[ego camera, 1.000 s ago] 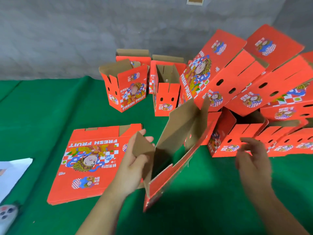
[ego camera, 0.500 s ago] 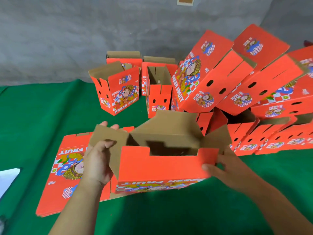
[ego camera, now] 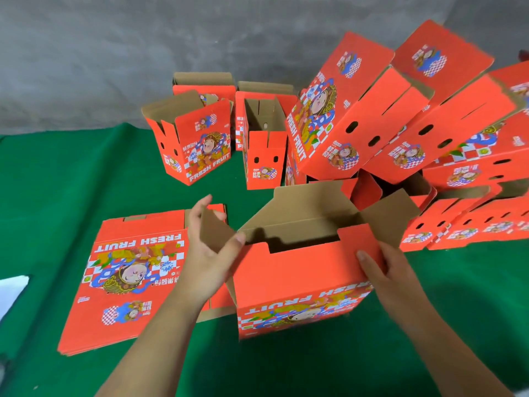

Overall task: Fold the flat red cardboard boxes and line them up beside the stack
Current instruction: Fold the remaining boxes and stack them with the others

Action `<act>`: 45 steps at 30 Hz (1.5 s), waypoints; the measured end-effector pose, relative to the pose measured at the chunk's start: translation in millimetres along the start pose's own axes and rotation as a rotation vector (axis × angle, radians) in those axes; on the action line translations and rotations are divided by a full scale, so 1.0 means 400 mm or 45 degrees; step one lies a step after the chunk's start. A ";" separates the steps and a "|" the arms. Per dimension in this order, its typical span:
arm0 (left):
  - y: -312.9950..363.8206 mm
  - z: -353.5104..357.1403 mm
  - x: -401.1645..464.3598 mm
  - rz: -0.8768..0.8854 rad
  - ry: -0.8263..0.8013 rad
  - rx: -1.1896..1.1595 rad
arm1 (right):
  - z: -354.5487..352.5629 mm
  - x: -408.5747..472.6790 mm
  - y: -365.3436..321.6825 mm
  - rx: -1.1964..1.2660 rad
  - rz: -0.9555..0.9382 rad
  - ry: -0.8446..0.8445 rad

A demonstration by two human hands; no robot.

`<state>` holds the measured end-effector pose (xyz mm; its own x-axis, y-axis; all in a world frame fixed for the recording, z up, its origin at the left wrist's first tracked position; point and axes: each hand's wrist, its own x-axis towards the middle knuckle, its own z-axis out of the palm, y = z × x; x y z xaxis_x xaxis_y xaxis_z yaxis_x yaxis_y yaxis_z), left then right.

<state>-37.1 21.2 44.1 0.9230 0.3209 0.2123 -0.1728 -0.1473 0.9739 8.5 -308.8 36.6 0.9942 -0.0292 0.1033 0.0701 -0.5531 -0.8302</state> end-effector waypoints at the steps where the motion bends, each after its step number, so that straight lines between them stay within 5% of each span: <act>1: 0.003 -0.003 0.007 0.029 -0.066 0.066 | 0.002 0.003 0.004 -0.014 0.023 -0.028; 6: 0.018 -0.001 0.006 0.049 -0.108 0.158 | 0.002 -0.006 0.001 -0.028 0.037 -0.033; 14: 0.066 0.068 0.024 0.266 -0.067 0.889 | -0.044 0.026 -0.006 -0.462 -0.191 -0.350; 22: 0.027 0.085 -0.003 0.275 -0.369 0.818 | -0.030 0.030 -0.026 -0.489 -0.161 -0.375; 28: 0.009 0.115 0.013 0.328 -0.289 0.949 | -0.040 0.045 -0.034 -0.551 -0.104 -0.395; 34: 0.004 0.084 0.012 0.282 -0.250 0.634 | 0.011 0.077 -0.120 0.123 0.008 -0.210; 42: 0.022 0.151 0.065 -0.090 -0.396 1.598 | 0.051 0.113 -0.112 -0.902 0.087 -0.270; 45: 0.005 0.152 0.069 -0.025 -0.321 1.566 | 0.063 0.125 -0.117 -1.000 0.098 -0.304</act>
<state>9.0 -27.0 47.2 0.9852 0.1654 0.0456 0.1509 -0.9618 0.2283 57.2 -263.5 66.6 0.9907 0.0378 -0.1311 0.0115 -0.9805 -0.1962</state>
